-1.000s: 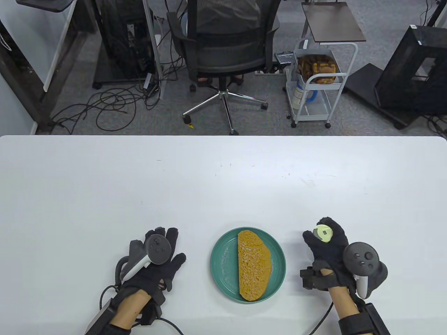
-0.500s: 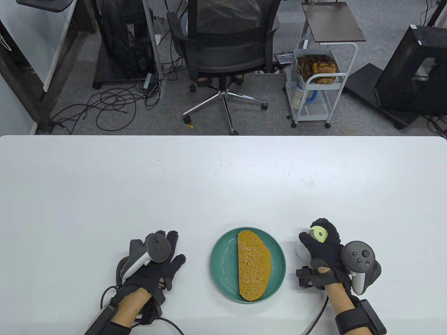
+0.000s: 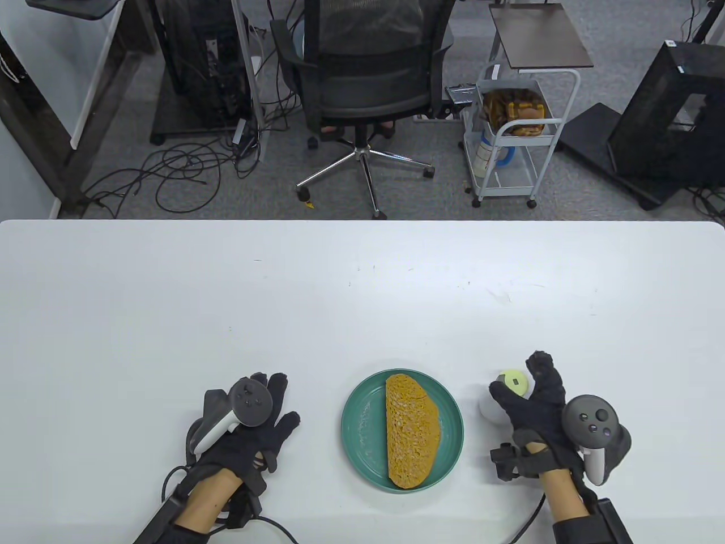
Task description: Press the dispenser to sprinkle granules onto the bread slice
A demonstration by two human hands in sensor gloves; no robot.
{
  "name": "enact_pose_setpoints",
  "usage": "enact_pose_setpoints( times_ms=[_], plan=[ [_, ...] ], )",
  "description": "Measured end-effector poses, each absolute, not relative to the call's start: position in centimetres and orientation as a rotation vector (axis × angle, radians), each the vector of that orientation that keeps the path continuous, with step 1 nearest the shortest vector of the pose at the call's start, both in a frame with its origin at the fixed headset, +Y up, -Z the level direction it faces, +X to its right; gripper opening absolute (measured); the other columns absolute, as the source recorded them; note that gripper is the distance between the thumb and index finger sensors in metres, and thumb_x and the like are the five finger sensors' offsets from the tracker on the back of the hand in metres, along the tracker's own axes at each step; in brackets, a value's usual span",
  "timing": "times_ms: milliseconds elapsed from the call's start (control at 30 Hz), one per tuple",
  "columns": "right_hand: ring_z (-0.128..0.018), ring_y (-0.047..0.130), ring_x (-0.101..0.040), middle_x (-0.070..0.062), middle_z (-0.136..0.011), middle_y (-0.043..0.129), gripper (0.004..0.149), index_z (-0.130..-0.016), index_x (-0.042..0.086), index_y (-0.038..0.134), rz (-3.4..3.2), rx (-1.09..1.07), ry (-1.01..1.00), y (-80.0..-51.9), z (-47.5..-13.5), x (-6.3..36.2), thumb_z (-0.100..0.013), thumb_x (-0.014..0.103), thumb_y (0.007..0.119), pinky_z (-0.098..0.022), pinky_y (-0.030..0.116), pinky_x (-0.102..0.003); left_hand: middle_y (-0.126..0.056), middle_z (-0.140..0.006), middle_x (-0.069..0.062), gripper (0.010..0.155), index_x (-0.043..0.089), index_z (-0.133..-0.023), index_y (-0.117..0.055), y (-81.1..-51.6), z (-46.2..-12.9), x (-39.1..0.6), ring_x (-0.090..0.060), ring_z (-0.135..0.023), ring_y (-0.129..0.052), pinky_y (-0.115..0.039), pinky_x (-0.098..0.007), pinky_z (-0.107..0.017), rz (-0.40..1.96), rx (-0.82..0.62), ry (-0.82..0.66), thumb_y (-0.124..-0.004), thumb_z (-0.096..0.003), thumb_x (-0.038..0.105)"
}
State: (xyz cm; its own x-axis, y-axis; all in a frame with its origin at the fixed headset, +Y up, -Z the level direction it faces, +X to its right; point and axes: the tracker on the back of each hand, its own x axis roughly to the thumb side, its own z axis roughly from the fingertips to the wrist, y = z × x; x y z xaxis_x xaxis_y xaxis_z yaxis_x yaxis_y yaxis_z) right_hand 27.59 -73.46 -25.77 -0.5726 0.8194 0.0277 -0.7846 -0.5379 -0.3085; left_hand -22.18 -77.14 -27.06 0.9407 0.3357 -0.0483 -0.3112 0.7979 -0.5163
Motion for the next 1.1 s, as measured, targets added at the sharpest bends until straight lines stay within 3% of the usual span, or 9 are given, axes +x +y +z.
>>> enact_pose_setpoints(
  times_ms=[133, 367, 1100],
  plan=[
    [-0.102, 0.041, -0.056, -0.025, -0.111, 0.047, 0.089, -0.104, 0.007, 0.040, 2.146, -0.161, -0.395, -71.3, -25.3, 30.1, -0.041, 0.057, 0.078, -0.068, 0.025, -0.080, 0.002, -0.125, -0.002, 0.081, 0.042, -0.110, -0.001, -77.4, -27.2, -22.0, -0.031, -0.118, 0.004, 0.009, -0.066, -0.075, 0.331, -0.554, -0.049, -0.055, -0.0531, 0.062],
    [-0.105, 0.029, -0.056, -0.025, -0.114, 0.040, 0.086, -0.106, 0.011, 0.035, 2.542, -0.383, -0.310, -72.5, -25.7, 32.9, -0.043, 0.063, 0.063, -0.067, 0.016, -0.080, 0.003, -0.124, -0.002, 0.081, 0.042, -0.110, 0.000, -77.4, -27.3, -22.2, -0.030, -0.118, 0.005, 0.009, -0.066, -0.075, 0.315, -0.543, -0.032, -0.054, -0.0529, 0.062],
    [-0.104, 0.026, -0.056, -0.027, -0.113, 0.040, 0.084, -0.105, 0.009, 0.037, 2.571, -0.455, -0.182, -74.6, -26.7, 33.4, -0.045, 0.059, 0.066, -0.066, 0.014, -0.080, 0.006, -0.124, 0.000, 0.082, 0.043, -0.109, 0.002, -77.2, -27.1, -22.2, -0.029, -0.117, 0.009, 0.011, -0.066, -0.075, 0.253, -0.516, -0.017, -0.054, -0.0527, 0.063]
  ],
)
